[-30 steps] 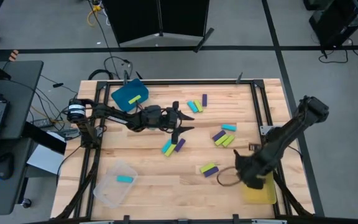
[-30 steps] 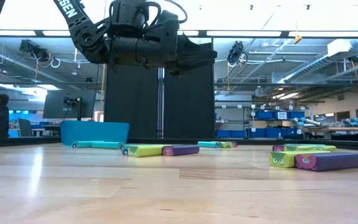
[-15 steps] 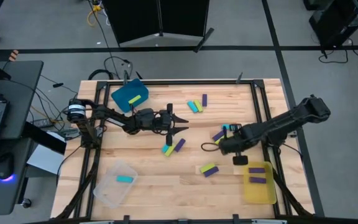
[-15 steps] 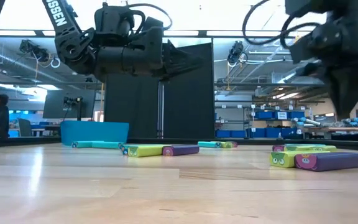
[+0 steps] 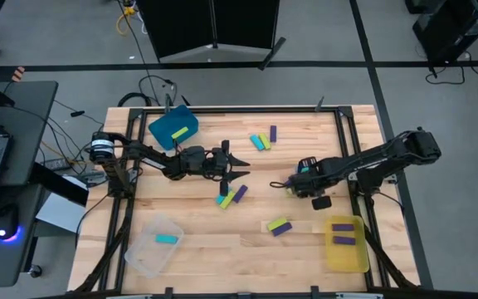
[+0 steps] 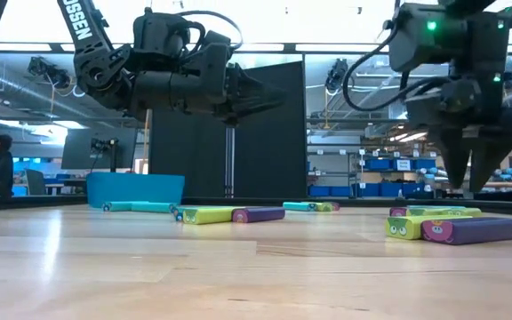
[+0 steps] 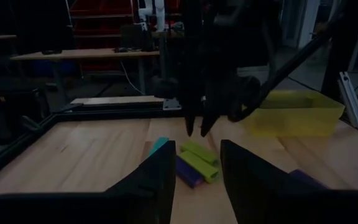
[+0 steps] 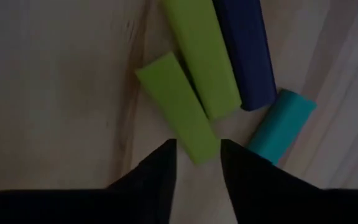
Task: Sort blocks
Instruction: Put the green block into the blue bin
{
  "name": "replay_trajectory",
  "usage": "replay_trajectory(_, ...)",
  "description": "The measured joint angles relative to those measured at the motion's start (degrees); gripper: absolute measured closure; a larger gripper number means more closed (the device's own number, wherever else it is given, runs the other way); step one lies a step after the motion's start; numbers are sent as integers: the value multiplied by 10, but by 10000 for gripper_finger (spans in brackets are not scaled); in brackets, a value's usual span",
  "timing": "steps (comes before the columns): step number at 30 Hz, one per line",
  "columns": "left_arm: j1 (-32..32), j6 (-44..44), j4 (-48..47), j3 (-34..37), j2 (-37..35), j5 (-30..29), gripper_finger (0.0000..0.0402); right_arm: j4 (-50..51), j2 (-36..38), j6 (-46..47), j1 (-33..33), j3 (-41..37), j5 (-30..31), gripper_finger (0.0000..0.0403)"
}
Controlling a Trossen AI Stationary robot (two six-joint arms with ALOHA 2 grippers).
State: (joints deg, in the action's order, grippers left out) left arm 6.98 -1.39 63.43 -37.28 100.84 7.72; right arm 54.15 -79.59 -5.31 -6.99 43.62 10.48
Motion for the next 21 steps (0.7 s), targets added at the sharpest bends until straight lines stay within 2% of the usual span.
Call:
replay_trajectory(8,0,2,-1,0,0,1,269,-21,0,-41,32,-18,0,217)
replay_trajectory(21,0,2,-1,0,0,17,269,-25,0,-63,51,-18,-29,214)
